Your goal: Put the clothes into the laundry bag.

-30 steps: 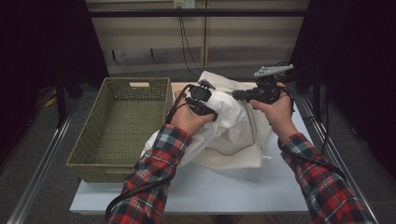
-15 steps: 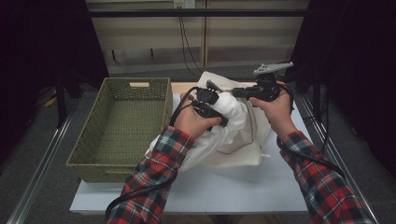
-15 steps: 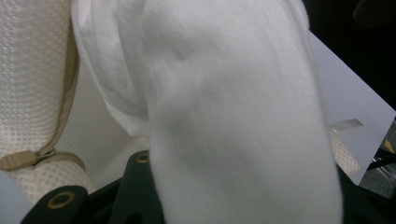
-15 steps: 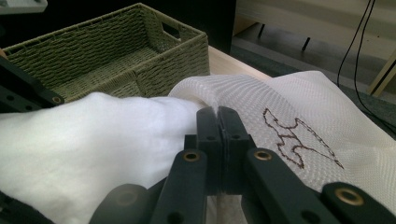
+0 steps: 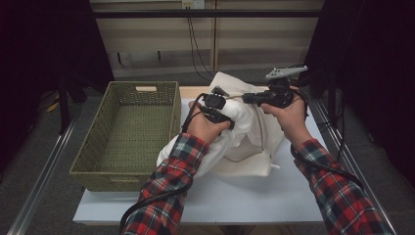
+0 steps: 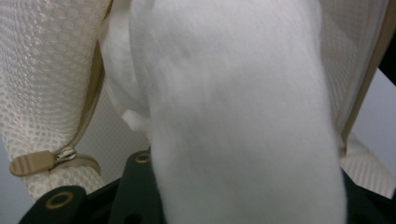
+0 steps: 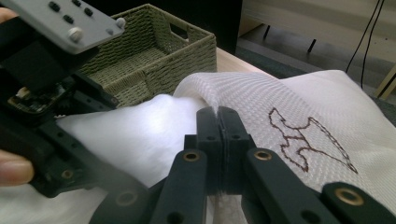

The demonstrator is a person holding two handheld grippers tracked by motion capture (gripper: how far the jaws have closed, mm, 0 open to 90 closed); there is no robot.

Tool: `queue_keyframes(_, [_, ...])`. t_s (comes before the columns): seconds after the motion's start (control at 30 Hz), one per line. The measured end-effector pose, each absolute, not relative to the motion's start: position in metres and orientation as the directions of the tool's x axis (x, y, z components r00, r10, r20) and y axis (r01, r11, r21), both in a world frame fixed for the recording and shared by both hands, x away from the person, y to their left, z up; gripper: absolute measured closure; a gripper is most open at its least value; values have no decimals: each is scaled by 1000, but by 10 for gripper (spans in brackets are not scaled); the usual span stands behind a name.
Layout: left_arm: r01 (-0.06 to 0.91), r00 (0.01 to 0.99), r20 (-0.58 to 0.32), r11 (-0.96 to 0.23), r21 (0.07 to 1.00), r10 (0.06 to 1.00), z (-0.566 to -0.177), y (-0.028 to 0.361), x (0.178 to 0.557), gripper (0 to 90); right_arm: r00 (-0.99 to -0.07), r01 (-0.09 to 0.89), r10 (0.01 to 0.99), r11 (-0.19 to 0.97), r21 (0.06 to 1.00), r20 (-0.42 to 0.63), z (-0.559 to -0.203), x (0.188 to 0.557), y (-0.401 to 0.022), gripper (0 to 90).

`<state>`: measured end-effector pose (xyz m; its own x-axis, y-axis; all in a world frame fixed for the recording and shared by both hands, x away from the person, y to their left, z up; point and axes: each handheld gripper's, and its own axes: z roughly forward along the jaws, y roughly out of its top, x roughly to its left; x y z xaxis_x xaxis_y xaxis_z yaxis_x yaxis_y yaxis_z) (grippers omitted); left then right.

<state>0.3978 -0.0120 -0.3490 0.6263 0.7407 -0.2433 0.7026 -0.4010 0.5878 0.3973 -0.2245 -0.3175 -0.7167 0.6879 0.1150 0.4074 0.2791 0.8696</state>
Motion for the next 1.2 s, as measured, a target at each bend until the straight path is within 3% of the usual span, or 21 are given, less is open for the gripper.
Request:
queue_keyframes(0.53, [696,612,-299,-319,643,732,-383,-20,396,493,-716,421,687,280,863,126,-323,398,-225,889])
queue_keyframes(0.93, [587,708,-245,-360,725,662,-390,-17,389,136,-706,432,697,284,856,125,-329,399,-227,889])
queue_keyframes(1.2, [568,725,-188,-420,708,663,-389,-10,377,33,-704,437,700,298,849,116,-334,401,-225,889])
